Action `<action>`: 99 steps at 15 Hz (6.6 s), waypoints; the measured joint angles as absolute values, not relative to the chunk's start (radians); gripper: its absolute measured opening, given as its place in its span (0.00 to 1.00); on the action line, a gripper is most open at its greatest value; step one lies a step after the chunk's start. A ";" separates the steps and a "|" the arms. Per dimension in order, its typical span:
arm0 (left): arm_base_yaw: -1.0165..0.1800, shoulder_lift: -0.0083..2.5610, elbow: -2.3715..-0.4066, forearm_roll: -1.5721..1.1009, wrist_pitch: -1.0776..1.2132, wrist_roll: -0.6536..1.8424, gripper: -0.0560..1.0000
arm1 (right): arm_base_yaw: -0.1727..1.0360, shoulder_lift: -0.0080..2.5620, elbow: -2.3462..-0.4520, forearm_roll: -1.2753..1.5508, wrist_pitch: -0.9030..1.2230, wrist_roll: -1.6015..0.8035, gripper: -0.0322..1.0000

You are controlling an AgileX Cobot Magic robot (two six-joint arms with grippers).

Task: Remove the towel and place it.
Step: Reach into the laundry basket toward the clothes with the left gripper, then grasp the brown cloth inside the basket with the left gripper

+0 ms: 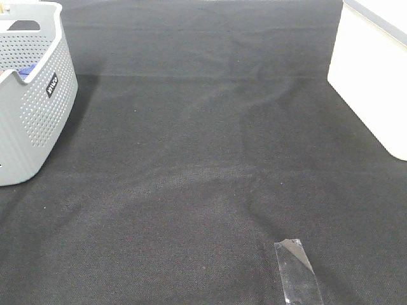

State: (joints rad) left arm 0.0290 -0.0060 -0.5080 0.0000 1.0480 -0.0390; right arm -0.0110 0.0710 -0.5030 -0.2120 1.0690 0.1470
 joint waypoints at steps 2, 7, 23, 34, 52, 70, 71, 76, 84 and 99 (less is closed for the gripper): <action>0.029 -0.006 -0.508 0.000 1.048 -0.038 0.99 | -0.011 0.071 -0.503 -0.212 1.069 0.147 0.96; 0.029 -0.006 -0.508 0.000 1.048 -0.035 0.99 | -0.011 0.071 -0.503 -0.212 1.069 0.147 0.96; 0.029 -0.006 -0.508 0.000 1.048 -0.028 0.99 | -0.011 0.071 -0.503 -0.212 1.069 0.147 0.96; 0.029 -0.006 -0.508 -0.020 1.048 -0.009 0.99 | -0.011 0.071 -0.503 -0.212 1.069 0.147 0.96; 0.029 0.649 -0.924 -0.065 1.223 0.324 0.98 | -0.011 0.071 -0.503 -0.212 1.069 0.147 0.96; 0.180 2.024 -2.010 0.066 1.220 0.737 0.98 | -0.011 0.071 -0.503 -0.212 1.069 0.147 0.96; 0.180 2.055 -2.021 0.066 1.219 0.753 0.98 | -0.011 0.071 -0.503 -0.212 1.069 0.147 0.96; 0.180 2.158 -2.033 0.007 1.219 0.878 0.98 | -0.011 0.071 -0.503 -0.212 1.069 0.147 0.96; 0.180 2.229 -2.035 -0.089 1.220 0.926 0.94 | -0.011 0.071 -0.503 -0.212 1.069 0.147 0.96; 0.175 2.185 -2.036 0.078 1.221 0.551 0.06 | -0.011 0.071 -0.503 -0.212 1.069 0.147 0.96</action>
